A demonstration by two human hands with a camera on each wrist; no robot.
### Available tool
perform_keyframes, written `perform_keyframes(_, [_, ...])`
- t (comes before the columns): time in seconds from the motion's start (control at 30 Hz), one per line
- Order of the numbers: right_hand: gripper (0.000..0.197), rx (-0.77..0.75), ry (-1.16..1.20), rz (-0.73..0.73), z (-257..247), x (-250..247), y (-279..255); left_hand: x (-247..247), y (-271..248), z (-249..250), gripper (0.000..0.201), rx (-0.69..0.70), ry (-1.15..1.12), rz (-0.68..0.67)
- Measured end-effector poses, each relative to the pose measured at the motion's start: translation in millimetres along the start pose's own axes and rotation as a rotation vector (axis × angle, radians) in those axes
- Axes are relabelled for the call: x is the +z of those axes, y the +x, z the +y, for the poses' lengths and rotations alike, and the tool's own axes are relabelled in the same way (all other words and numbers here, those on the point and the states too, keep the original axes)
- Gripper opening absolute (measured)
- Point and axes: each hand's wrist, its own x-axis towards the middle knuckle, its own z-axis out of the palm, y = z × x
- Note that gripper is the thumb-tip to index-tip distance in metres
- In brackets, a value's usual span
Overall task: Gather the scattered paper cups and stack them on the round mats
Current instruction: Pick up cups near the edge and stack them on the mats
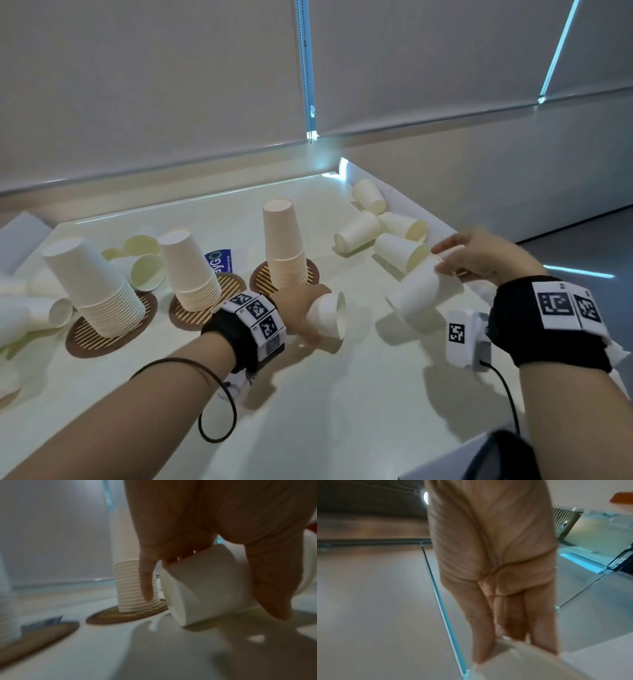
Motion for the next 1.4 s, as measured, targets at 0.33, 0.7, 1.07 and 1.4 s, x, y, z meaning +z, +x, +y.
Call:
perform_keyframes(0.33, [0.017, -0.408, 0.423, -0.001, -59, 76, -20, -36, -15, 25, 0.068, 0.018, -0.696, 0.570])
perform_keyframes(0.7, [0.019, -0.462, 0.392, 0.092, -96, 71, 12, -132, -49, 3, 0.049, -0.067, -0.750, 1.066])
perform_keyframes(1.07, [0.040, 0.007, -0.140, 0.152, -19, 70, 85, -163, -6, 0, 0.049, -0.236, -0.107, 0.724])
perform_keyframes(1.4, [0.056, 0.113, 0.033, 0.353, -7, 65, 111, -111, 24, 3, 0.062, -0.096, 0.156, 0.724])
